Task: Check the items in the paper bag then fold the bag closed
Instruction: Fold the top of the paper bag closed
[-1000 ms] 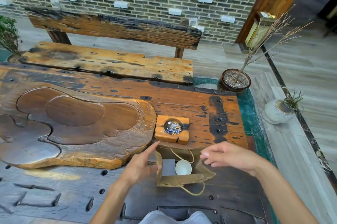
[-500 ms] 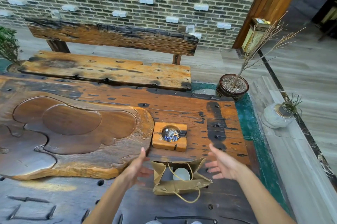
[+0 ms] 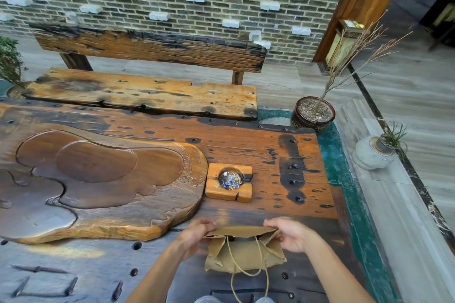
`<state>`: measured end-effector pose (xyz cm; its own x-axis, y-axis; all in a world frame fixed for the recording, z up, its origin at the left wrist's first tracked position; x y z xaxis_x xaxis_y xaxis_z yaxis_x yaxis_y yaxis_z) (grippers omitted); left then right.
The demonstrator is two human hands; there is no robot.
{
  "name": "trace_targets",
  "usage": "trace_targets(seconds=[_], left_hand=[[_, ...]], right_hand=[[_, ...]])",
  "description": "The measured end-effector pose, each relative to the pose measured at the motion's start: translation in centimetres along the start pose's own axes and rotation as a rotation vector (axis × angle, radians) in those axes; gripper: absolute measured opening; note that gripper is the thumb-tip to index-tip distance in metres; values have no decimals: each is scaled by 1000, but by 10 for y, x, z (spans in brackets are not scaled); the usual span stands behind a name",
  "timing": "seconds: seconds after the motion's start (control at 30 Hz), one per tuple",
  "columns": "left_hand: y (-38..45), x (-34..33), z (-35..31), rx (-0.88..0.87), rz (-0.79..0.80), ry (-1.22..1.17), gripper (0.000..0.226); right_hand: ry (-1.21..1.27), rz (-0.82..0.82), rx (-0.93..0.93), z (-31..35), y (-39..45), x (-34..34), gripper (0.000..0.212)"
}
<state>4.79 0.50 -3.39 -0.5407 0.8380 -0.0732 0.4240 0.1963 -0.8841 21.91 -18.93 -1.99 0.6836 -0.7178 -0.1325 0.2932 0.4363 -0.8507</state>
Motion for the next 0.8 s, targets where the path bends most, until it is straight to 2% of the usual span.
trace_targets(seconds=[0.1,0.23,0.33,0.43,0.7,0.8], left_hand=[[3,2,6,-59,-7,-23,32],[10,8,16,-119,-43,-86,32],[10,14,19,-211,-101,18,28],[9,16,19,-283,-172,97,27],[13,15,13,-386,-350,424,14],[13,12,2,-467,-370,633,22]], right_hand=[[-62,-62,80,-5,-1,3,31],[-41,-19,89,-18,-5,5,37],[-86,-48,114,-26,-3,11,44],[-205,-150,193,-32,-4,16,50],[-590,-347,388,-33,-2,17,29],[-834,-402,441,-22,-3,14,27]])
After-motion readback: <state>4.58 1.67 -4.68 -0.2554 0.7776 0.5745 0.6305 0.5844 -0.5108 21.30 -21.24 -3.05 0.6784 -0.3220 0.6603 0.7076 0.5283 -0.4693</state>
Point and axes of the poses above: each hand's wrist, its own y-axis towards the middle knuckle, its own x-axis out of the back of the hand, z = x × y, the point moved 6 cm from there along y, towards the middle knuckle, and after that the axes turned 6 degrees about x, right-handed, at the moved point
